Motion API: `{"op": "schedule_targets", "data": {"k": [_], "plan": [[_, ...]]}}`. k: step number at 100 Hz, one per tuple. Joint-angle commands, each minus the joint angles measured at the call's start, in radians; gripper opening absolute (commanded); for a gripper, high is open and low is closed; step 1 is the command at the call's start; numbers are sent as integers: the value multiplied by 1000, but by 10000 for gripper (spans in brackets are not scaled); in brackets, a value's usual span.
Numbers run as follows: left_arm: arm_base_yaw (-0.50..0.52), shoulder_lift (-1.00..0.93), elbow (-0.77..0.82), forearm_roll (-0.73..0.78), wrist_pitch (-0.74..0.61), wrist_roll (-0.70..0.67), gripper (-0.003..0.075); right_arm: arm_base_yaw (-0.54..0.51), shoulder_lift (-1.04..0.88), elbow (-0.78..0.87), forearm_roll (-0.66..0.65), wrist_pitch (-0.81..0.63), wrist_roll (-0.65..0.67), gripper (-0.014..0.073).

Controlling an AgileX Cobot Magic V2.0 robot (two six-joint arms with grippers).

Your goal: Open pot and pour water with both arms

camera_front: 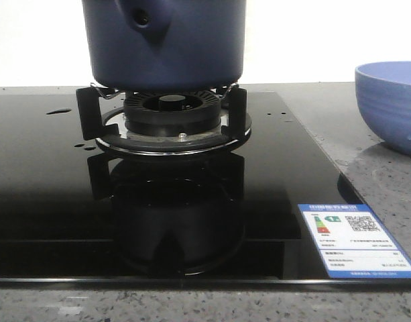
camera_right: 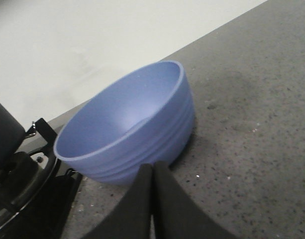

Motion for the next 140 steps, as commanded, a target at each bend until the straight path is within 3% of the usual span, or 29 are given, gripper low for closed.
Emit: {"op": "schedule_targets", "data": {"k": [1, 14, 35, 48, 57, 69, 77, 88, 112, 128, 140], "plan": [[0, 7, -114, 75, -1, -10, -19, 1, 12, -111, 0, -1, -4, -52], [0, 118, -282, 201, 144, 12, -19, 1, 117, -248, -59, 132, -14, -53], [0, 300, -491, 162, 331, 232, -18, 1, 339, -473, -60, 317, -241, -53], [-2, 360, -544, 106, 341, 276, -7, 7, 415, -539, -53, 354, -256, -39], [-2, 382, -557, 11, 337, 372, 88, 7, 441, -550, -36, 349, -278, 72], [-2, 407, -557, -126, 320, 463, 313, 7, 450, -550, -18, 344, -283, 388], [-2, 432, -559, -214, 319, 530, 436, 7, 450, -550, -14, 339, -283, 496], [-2, 484, -559, -381, 319, 681, 441, 7, 450, -550, -8, 335, -283, 488], [-2, 667, -580, -854, 339, 1189, 398, 7, 450, -550, 6, 335, -283, 475], [-2, 829, -656, -989, 432, 1373, 398, 7, 450, -550, 6, 339, -283, 475], [-2, 963, -732, -1037, 536, 1434, 408, 7, 450, -550, 6, 345, -283, 475]]}}
